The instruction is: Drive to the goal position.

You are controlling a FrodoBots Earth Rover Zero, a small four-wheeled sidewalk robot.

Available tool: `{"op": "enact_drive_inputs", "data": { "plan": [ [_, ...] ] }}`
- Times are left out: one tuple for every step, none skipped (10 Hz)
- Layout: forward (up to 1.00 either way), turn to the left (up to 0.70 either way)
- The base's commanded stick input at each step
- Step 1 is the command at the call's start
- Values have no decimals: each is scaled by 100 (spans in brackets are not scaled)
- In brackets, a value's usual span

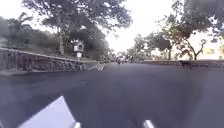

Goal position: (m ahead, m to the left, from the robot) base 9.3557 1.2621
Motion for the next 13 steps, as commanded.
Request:
{"op": "enact_drive_inputs", "data": {
  "plan": [
    [85,0],
    [85,0],
    [85,0],
    [85,0],
    [85,0],
    [85,0],
    [85,0],
    [85,0],
    [85,0],
    [85,0],
    [85,0],
    [85,0],
    [85,0]
  ]
}}
